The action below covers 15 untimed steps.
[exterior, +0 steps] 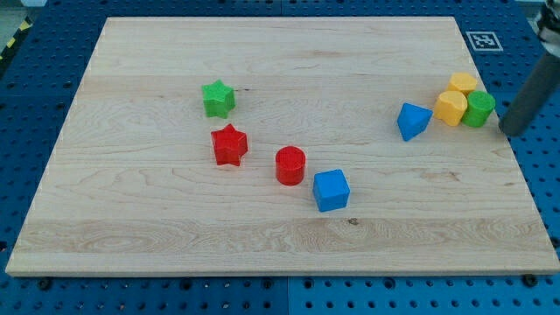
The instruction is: Move the blue cube left to the group of blocks
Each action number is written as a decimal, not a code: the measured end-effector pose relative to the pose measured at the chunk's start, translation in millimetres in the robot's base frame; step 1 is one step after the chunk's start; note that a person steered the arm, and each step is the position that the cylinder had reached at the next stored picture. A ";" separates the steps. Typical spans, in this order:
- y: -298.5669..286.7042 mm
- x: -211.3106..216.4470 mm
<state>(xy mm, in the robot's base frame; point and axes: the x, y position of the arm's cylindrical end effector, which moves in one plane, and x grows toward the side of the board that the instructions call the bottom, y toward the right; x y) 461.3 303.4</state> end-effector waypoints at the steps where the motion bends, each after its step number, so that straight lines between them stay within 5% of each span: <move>1: -13.9 58.3; 3: -121.8 115.9; 6: -299.9 118.4; 15: -162.3 16.6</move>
<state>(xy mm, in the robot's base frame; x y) 477.9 141.0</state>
